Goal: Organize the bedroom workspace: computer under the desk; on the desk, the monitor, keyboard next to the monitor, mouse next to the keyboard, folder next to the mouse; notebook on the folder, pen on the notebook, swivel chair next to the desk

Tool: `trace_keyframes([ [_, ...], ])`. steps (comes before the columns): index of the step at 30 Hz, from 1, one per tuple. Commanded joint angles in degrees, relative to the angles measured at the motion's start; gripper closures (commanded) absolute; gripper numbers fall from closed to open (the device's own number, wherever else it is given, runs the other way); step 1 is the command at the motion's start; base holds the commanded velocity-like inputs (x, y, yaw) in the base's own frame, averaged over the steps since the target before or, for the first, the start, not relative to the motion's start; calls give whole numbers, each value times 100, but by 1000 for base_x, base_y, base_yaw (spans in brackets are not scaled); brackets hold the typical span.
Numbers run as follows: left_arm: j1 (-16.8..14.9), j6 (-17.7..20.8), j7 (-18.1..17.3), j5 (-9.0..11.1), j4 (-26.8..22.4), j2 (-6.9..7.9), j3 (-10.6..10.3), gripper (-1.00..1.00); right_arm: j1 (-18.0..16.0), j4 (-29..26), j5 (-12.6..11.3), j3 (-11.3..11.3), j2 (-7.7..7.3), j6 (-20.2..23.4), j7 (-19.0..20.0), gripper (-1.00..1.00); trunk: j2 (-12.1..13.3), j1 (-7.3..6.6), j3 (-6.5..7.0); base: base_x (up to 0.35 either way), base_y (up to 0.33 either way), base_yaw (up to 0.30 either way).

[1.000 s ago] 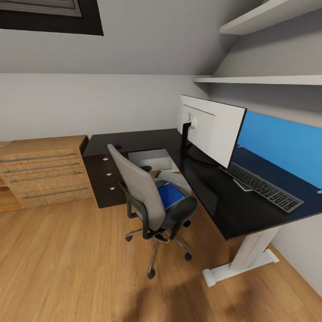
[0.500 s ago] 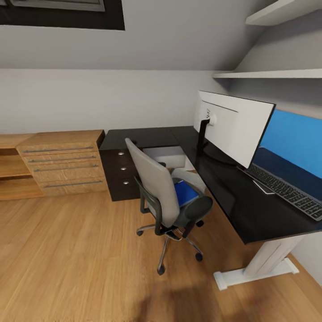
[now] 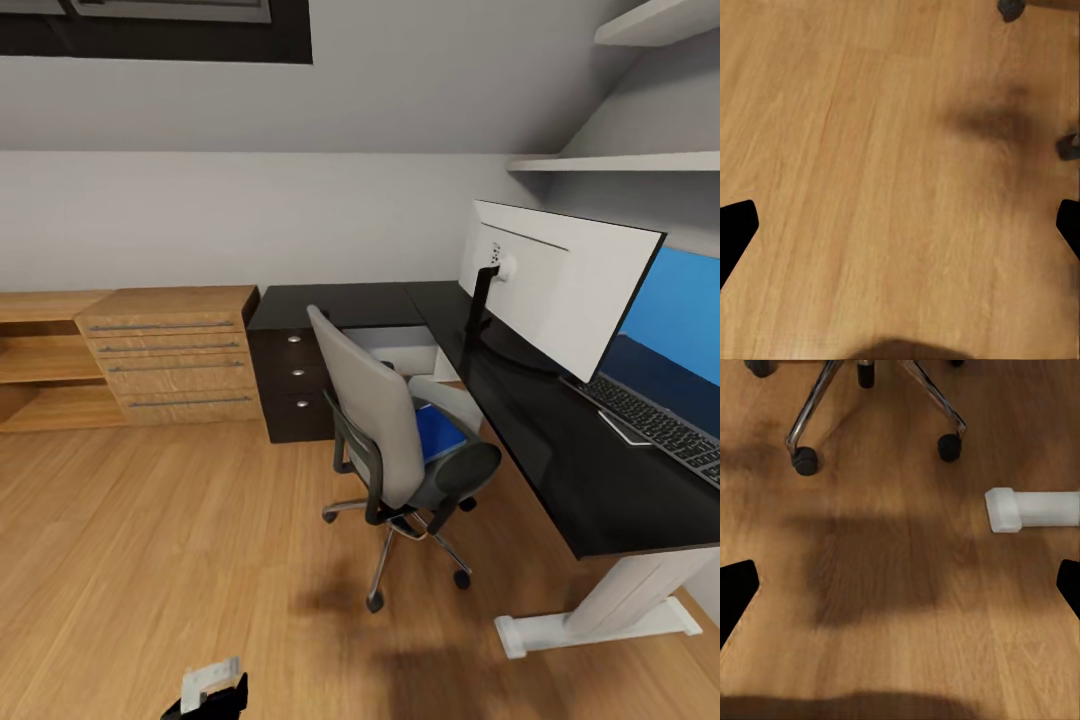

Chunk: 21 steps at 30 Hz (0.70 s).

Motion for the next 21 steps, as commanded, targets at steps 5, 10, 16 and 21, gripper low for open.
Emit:
trace_keyframes([
  [5, 0, 1015, 624, 73, -1123, -140, -438, -100, -8, -239, 80, -35, 123, 362, -35, -100, -2, 0, -6, 0, 0, 4],
  [10, 0, 1726, 1222, 79, -1837, -403, -678, -100, -22, -1008, 62, -43, 173, 1494, -29, -100, -2, 0, -6, 0, 0, 0],
  [16, 0, 2269, 1422, 93, -2551, -443, -1087, -100, -36, -2007, 53, -40, 494, 2891, -21, -100, -2, 0, -6, 0, 0, 0],
  [21, 0, 2290, 1453, 98, -2634, -443, -1132, -100, -297, -2789, 14, 551, 724, 3468, -79, -100, -203, 109, -96, 0, 0, 0],
])
